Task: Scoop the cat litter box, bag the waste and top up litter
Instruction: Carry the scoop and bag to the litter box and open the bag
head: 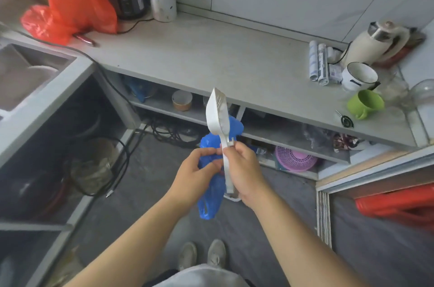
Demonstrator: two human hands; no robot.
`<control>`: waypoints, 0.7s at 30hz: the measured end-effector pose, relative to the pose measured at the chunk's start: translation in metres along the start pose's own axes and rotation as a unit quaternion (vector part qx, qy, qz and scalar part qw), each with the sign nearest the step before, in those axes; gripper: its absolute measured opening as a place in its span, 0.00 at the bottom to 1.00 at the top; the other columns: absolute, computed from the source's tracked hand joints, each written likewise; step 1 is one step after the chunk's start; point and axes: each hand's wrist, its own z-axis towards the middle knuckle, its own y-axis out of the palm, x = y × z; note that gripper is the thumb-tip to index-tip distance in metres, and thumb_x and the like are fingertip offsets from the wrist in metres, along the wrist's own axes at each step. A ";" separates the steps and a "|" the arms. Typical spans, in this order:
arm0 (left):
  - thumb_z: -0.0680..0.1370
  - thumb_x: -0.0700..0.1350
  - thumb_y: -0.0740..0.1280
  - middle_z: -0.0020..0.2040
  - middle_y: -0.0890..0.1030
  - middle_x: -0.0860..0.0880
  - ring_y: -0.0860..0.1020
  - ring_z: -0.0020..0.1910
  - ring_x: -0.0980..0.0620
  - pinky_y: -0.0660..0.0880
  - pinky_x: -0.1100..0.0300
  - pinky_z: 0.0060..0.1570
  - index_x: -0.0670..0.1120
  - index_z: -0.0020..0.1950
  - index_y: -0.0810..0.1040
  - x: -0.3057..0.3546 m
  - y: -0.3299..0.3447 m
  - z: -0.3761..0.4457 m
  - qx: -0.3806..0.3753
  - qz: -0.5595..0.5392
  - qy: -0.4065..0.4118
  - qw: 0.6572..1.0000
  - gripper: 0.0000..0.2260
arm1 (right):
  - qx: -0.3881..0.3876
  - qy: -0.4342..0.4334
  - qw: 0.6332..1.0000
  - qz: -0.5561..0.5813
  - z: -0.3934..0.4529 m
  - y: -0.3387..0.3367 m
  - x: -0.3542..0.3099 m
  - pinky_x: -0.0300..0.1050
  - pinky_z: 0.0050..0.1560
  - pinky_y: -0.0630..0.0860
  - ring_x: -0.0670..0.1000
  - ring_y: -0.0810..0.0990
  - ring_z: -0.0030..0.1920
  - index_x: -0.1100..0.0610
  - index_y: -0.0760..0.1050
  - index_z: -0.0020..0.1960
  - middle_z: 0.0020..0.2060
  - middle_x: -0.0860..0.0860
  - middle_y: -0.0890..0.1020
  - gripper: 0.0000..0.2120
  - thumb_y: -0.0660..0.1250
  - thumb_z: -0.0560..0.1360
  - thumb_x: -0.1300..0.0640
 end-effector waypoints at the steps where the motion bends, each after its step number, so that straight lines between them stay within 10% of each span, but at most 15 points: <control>1: 0.78 0.43 0.71 0.52 0.84 0.51 0.84 0.48 0.55 0.79 0.61 0.47 0.54 0.60 0.78 -0.006 -0.003 0.002 0.007 -0.004 -0.014 1.000 0.13 | 0.012 0.016 1.000 0.005 -0.002 0.001 0.001 0.54 0.46 0.82 0.56 0.86 0.44 0.58 0.78 0.50 0.40 0.54 0.86 0.07 0.61 0.79 0.58; 16: 0.73 0.35 0.63 0.54 0.86 0.44 0.86 0.50 0.42 0.81 0.40 0.57 0.52 0.58 0.77 -0.040 -0.003 0.007 0.007 -0.127 -0.105 0.986 0.18 | -0.008 0.091 0.991 -0.095 -0.002 -0.010 0.025 0.38 0.32 0.75 0.47 0.81 0.36 0.56 0.75 0.53 0.46 0.51 0.83 0.05 0.66 0.78 0.59; 21: 0.75 0.29 0.58 0.54 0.86 0.41 0.85 0.51 0.40 0.81 0.40 0.57 0.47 0.60 0.77 -0.047 0.022 0.012 0.039 -0.165 -0.144 0.975 0.20 | -0.068 0.072 0.985 -0.141 0.016 -0.038 0.046 0.52 0.52 0.82 0.54 0.85 0.49 0.52 0.74 0.55 0.50 0.54 0.84 0.15 0.76 0.72 0.56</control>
